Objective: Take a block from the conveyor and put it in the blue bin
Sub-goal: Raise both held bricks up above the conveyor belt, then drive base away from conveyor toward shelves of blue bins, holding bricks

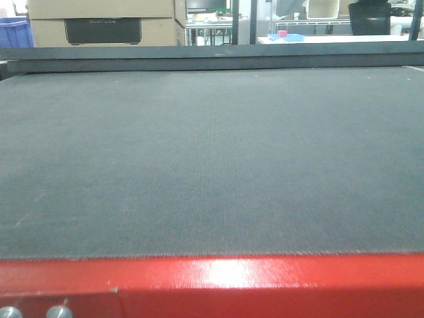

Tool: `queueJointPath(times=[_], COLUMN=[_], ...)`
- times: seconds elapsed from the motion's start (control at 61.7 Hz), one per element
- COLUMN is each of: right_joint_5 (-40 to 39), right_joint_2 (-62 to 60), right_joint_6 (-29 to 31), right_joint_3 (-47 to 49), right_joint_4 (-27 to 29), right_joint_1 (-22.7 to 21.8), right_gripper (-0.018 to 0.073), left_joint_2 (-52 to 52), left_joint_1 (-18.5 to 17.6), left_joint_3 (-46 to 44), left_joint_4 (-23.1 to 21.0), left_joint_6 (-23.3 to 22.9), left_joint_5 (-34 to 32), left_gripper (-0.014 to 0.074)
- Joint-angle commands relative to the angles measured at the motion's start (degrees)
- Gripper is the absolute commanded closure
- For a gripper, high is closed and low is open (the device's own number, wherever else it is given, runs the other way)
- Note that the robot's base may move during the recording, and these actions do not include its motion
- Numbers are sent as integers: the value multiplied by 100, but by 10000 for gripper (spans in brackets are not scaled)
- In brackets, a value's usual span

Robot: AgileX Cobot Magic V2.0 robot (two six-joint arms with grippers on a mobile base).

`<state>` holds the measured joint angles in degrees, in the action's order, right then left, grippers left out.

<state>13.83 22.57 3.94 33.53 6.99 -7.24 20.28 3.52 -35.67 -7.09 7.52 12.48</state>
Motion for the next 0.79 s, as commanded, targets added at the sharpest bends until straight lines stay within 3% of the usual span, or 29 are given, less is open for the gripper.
queueJointPath(times=[0.0,0.778], right_joint_5=[-144,-144], right_joint_2=[-23,-23], right_joint_6=[29,29], right_joint_3=[-11,-11], right_joint_4=[2,2], right_joint_1=[3,3], right_gripper=[721,721], left_joint_2=[-28,-38], left_joint_1=[-27,-27], left_joint_3=[11,11], left_joint_4=[-16,-16], left_joint_6=[26,26], left_joint_5=[-142,-144], left_gripper=[707,707])
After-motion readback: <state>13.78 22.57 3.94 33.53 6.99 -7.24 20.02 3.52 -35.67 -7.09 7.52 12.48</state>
